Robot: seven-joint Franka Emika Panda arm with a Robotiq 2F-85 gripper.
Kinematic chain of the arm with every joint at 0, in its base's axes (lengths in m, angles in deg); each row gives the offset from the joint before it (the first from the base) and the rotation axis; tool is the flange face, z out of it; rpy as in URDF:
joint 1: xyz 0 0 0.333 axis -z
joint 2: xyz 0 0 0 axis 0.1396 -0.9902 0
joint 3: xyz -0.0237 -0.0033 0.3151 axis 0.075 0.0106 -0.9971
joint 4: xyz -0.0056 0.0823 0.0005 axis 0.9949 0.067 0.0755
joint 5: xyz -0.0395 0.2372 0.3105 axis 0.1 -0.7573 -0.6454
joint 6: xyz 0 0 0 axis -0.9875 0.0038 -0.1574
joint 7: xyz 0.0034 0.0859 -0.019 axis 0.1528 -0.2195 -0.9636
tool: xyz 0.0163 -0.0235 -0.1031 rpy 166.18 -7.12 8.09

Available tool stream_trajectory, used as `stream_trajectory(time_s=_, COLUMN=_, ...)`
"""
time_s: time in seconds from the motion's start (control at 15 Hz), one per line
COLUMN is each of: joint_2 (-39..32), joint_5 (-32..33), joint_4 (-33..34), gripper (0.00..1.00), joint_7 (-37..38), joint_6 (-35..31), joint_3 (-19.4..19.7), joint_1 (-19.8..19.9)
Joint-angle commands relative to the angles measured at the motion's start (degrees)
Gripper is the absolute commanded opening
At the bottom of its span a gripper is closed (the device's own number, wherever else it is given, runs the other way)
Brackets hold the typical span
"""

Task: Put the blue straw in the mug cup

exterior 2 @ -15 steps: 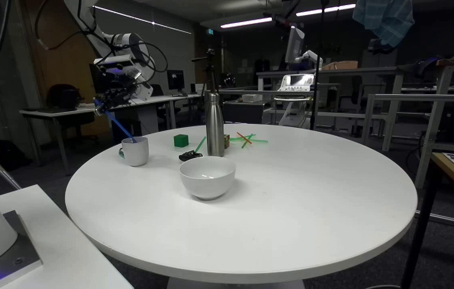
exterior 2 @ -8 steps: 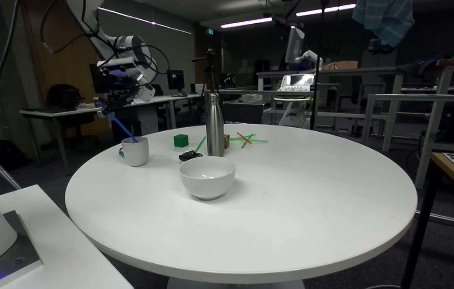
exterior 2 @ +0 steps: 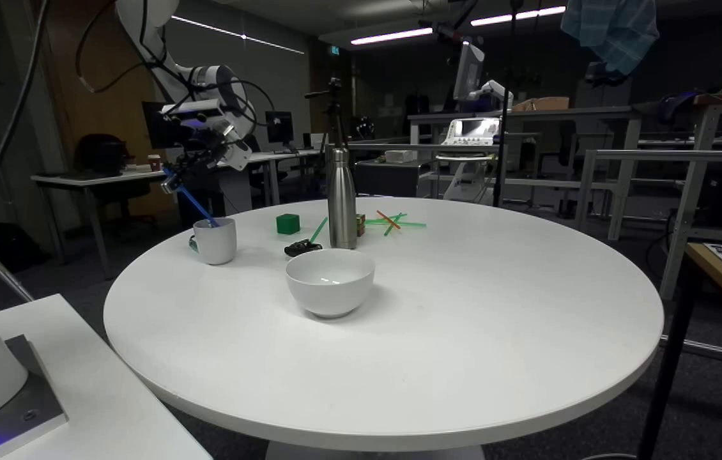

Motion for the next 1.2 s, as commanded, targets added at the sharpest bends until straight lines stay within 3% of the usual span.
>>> stream_trajectory(time_s=0.0, joint_2=-2.03, joint_5=1.03, joint_4=2.85, gripper=0.0, joint_7=0.67, joint_6=1.31, joint_3=0.73, joint_1=-0.74)
stream_trajectory(time_s=1.13, joint_2=-4.68, joint_5=0.94, joint_4=4.44, gripper=0.0, joint_7=0.74, joint_6=1.93, joint_3=1.43, joint_1=-0.72)
